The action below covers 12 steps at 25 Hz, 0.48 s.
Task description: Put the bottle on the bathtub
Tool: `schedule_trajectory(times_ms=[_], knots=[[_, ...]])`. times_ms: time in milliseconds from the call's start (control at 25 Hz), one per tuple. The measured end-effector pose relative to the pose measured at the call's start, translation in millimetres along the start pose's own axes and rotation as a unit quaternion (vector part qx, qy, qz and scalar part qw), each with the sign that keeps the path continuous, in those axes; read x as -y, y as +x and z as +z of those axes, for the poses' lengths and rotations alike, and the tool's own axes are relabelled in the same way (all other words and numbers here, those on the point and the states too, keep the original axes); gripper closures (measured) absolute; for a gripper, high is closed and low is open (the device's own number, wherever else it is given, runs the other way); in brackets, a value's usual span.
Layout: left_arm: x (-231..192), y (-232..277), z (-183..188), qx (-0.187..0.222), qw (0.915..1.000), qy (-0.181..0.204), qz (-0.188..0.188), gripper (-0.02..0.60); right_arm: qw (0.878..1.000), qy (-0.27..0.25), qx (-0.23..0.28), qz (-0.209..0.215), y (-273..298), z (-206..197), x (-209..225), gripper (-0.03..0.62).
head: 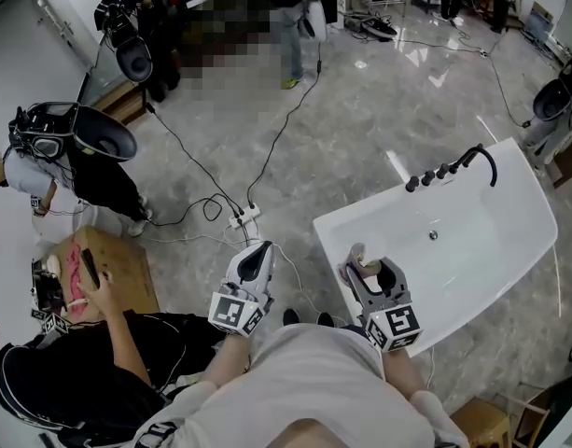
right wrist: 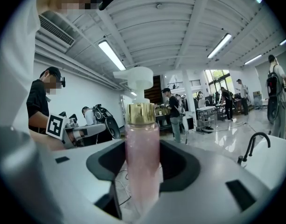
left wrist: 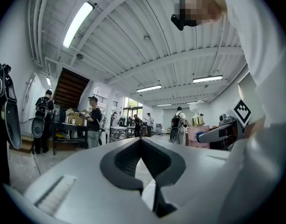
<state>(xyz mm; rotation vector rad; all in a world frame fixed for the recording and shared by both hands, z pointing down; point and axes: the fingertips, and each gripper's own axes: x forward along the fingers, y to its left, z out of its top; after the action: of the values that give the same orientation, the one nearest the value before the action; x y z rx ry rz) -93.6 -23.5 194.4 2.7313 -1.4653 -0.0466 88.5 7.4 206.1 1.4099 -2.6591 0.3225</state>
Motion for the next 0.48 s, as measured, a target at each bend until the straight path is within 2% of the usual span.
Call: schedule_trajectory(times_ms=[240,480], knots=[[-12,6,-18,-0.018,0.9996,-0.019,-0.005,0.577,1.0,0.005,-0.031,-0.004,17,-13,5,0.375],[-32,20,-58,-0.046,0.998,-0.042,-0.006,0.577,0.998,0.012,-0.06,-0.013,44,-38,17,0.375]])
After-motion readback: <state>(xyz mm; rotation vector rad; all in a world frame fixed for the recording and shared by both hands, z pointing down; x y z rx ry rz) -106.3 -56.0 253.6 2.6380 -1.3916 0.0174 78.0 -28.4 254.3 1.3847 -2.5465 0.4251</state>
